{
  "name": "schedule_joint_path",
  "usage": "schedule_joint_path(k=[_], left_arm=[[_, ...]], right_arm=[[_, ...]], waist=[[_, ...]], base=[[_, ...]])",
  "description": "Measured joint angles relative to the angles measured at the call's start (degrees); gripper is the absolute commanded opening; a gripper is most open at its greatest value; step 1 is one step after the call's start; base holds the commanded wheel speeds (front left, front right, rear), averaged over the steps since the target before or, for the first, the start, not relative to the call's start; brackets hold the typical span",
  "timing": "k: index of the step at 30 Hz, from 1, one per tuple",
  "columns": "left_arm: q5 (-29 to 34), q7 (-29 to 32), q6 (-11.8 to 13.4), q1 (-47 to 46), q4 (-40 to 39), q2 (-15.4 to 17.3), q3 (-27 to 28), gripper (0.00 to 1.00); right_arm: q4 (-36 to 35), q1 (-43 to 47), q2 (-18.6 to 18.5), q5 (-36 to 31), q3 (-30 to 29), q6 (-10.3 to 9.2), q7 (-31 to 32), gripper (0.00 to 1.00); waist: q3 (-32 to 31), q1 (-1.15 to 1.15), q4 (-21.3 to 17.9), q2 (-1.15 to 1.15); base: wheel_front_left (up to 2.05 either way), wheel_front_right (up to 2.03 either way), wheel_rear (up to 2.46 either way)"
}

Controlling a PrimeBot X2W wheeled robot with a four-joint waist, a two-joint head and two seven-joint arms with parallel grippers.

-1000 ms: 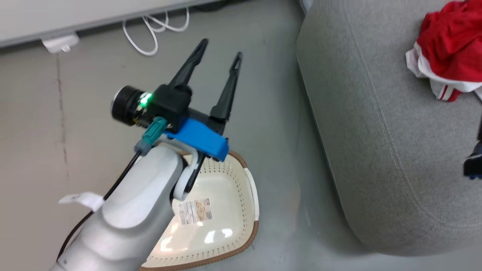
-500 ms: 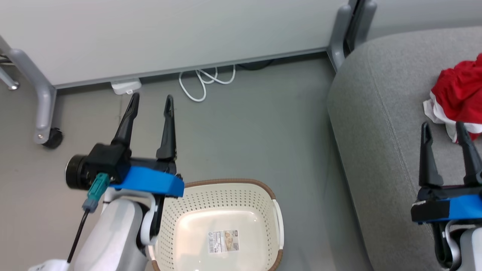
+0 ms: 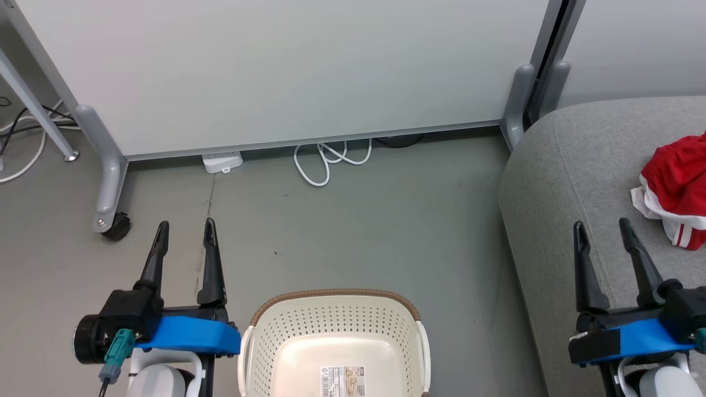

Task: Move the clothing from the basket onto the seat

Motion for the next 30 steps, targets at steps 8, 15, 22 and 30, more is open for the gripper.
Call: schedule_joint_path(k=[8, 15, 22, 30], left_arm=[[2.6, 0.0, -2.0, 2.4, 1.1, -1.7, 3.1, 1.00], [3.9, 0.0, -2.3, 2.9, 1.7, -2.1, 4.1, 1.00], [4.7, 0.0, -2.4, 3.2, 2.3, -2.2, 4.6, 1.00], [4.5, 0.1, -2.5, 3.7, 3.6, -2.3, 4.3, 0.00]], right_arm=[[1.4, 1.7, 0.9, 0.5, 1.2, 0.00, 0.0, 1.00], [2.1, 2.3, 1.2, 0.6, 1.8, 0.00, 0.0, 1.00], [2.7, 2.6, 1.4, 0.6, 2.0, 0.00, 0.0, 1.00], [4.1, 2.8, 1.5, 0.8, 2.2, 0.00, 0.1, 0.00]], waist=[[-1.0, 0.01, 0.7, 0.00], [-1.5, 0.01, 0.6, 0.00], [-1.8, 0.02, 0.6, 0.00], [-2.1, 0.02, 0.6, 0.00]], base=[[0.00, 0.00, 0.00], [0.00, 0.00, 0.00], [0.00, 0.00, 0.00], [0.00, 0.00, 0.00]])
